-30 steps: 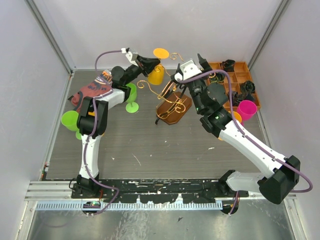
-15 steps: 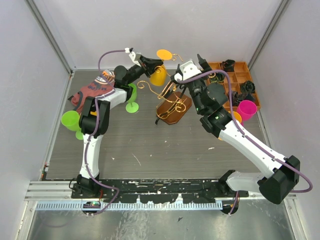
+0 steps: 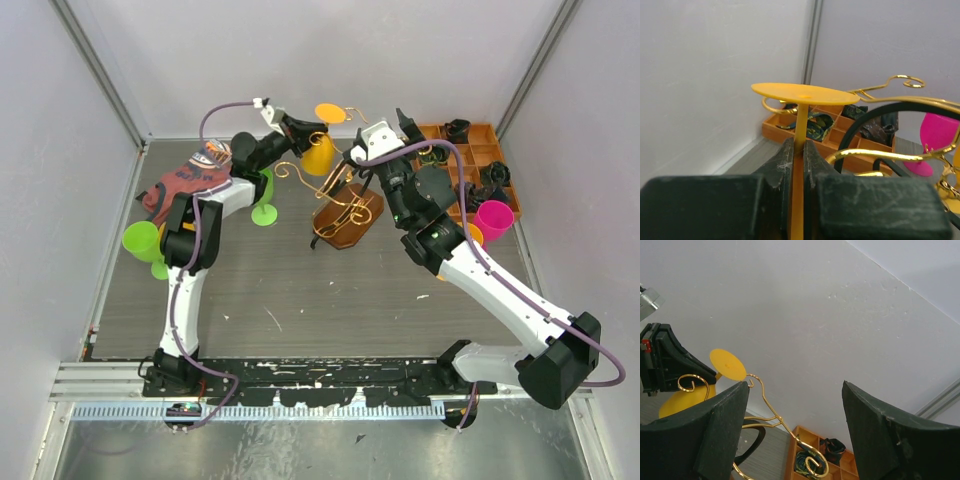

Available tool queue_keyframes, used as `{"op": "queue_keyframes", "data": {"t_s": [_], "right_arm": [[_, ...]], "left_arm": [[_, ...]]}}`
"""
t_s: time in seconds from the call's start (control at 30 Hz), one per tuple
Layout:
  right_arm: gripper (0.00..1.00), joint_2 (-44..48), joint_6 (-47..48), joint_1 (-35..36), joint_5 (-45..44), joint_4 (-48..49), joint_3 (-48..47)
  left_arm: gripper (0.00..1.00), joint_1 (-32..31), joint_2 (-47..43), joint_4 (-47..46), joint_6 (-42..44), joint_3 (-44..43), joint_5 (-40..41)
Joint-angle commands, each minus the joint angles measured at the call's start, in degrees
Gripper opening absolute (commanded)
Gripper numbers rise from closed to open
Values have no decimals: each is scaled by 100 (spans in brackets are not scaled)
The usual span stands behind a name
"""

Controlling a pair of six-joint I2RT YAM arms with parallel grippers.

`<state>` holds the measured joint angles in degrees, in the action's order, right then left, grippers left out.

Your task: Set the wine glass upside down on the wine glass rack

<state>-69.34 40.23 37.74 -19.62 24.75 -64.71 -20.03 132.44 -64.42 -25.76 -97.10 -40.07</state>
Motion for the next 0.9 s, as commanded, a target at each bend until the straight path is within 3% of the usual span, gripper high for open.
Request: {"op": "queue_keyframes", "data": {"t_s": [0.0, 0.63, 0.87], "right_arm": [[81, 181, -33, -53, 42, 209, -42], [81, 81, -161, -155, 163, 206, -42], [81, 36, -197, -180, 205, 209, -52]], "left_arm": [[0, -80, -411, -327, -8, 424, -159], [0, -309, -1597, -853, 157, 2033, 35], [0, -317, -1294, -817, 59, 1801, 146]]}}
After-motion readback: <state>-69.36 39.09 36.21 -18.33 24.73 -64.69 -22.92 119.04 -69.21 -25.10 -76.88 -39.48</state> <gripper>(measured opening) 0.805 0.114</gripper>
